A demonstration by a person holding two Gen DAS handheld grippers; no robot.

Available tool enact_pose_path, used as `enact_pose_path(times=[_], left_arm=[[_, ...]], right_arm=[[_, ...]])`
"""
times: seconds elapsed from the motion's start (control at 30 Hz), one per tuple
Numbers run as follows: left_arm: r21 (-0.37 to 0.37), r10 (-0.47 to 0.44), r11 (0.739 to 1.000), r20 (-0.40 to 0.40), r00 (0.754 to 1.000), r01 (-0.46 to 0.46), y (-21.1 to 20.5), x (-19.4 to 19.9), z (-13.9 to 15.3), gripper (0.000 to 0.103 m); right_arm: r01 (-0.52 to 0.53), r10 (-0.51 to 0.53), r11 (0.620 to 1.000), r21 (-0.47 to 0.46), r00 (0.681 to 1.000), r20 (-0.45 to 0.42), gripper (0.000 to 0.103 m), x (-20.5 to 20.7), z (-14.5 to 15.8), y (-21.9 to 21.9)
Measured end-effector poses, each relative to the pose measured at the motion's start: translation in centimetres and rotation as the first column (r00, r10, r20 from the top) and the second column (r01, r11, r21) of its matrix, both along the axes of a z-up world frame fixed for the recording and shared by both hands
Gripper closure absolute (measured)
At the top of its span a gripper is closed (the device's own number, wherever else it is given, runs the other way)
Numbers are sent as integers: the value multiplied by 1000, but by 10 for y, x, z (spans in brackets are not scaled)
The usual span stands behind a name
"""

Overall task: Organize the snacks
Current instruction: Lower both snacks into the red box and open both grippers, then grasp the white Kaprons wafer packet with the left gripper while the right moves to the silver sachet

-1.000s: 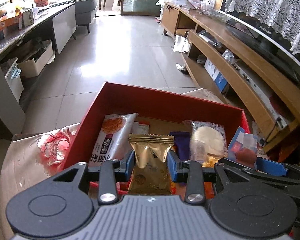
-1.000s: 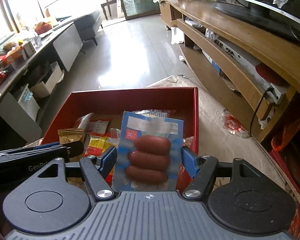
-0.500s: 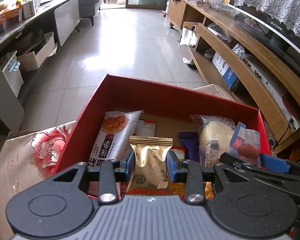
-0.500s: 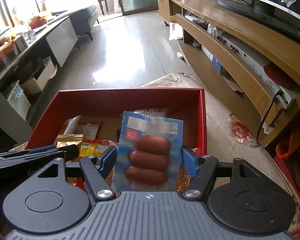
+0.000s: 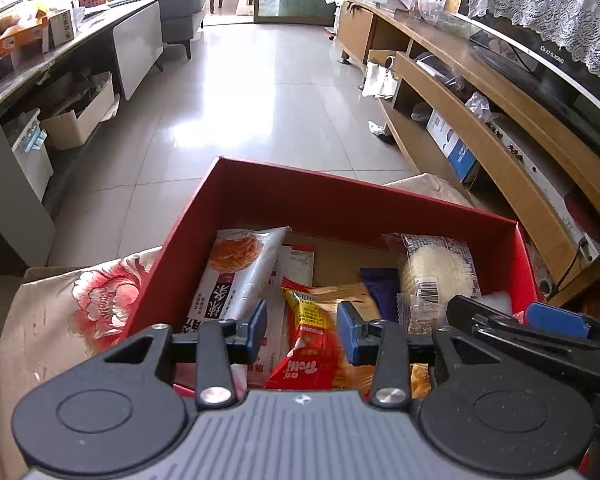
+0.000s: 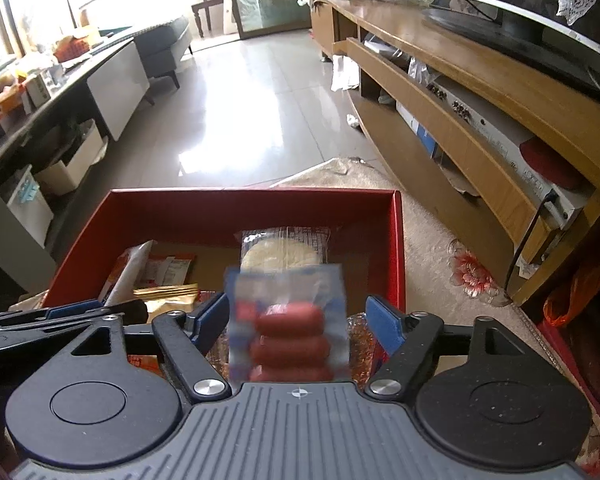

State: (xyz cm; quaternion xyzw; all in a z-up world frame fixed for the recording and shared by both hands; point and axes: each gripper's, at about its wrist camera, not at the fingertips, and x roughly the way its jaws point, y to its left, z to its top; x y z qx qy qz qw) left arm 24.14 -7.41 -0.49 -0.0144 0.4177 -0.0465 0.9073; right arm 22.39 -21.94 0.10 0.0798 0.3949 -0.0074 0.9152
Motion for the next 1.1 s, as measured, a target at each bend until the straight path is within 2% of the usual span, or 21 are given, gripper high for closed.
enact_pose_path(times=[0.63, 0.93, 1.1], left_arm=[[-9, -15, 1000, 26, 1000, 15, 10, -38, 16, 59], [4, -52, 999, -19, 998, 52, 25, -78, 8, 59], [17, -75, 997, -51, 996, 76, 35, -104, 1, 59]], right_arm=[[4, -4, 1000, -3, 999, 33, 19, -28, 16, 4], [-53, 53, 998, -37, 998, -19, 19, -58, 10, 18], [-82, 81, 996, -18, 995, -66, 19, -77, 1, 25]])
